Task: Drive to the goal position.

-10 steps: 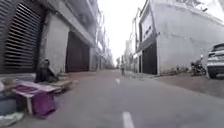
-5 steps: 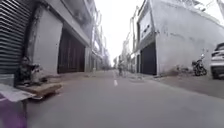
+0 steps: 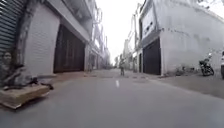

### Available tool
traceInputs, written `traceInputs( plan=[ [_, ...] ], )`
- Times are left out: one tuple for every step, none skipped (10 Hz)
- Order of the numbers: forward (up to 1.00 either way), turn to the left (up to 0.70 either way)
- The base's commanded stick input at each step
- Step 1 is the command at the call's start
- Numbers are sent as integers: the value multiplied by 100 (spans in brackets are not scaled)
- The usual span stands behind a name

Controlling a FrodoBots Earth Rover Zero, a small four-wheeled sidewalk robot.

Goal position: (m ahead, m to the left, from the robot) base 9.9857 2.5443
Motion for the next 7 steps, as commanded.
traceInputs(
  plan=[
    [100,6],
    [100,6],
    [100,6],
    [100,6],
    [100,6],
    [100,-23],
    [100,-34]
  ],
)
